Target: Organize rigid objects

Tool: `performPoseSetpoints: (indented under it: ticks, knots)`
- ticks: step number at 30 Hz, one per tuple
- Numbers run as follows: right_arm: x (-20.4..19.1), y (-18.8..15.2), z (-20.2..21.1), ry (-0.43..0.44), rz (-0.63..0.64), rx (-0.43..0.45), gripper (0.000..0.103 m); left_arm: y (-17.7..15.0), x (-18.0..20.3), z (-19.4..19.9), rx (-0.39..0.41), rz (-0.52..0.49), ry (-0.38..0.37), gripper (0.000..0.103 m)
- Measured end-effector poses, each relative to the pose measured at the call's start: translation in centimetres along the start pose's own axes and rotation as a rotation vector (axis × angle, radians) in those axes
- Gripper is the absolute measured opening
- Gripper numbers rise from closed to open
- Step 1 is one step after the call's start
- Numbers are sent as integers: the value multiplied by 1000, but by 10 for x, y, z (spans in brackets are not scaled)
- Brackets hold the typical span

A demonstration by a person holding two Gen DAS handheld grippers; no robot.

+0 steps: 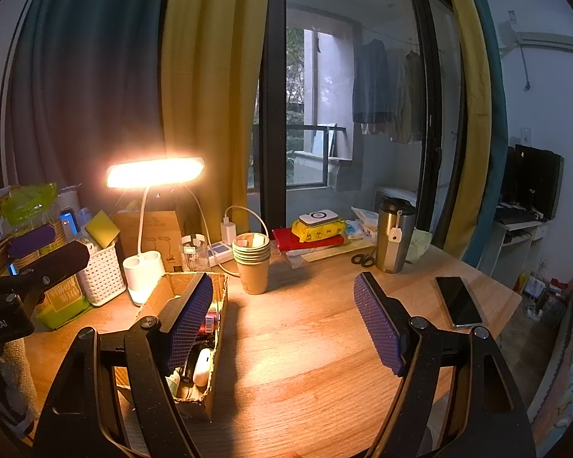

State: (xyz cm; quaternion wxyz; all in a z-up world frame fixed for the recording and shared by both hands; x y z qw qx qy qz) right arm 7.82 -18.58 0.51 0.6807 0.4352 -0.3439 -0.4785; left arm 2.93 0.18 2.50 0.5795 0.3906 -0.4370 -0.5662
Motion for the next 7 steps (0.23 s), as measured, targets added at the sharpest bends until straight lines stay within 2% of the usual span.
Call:
performPoseSetpoints:
  ticks: [7]
  knots:
    - [0,0,-1,0,0,0,79,0,-1,1,9,-2,-5,93]
Point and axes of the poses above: each gripper's, at about its wrist camera, not at the fingertips, and z roughly against the way its jaws point, x to its right, y to its top, the point moved 1 cm from there along -z, roughly the way its jaws point, and after that the axes turned 3 degrees about -x, right-handed, at the moved point
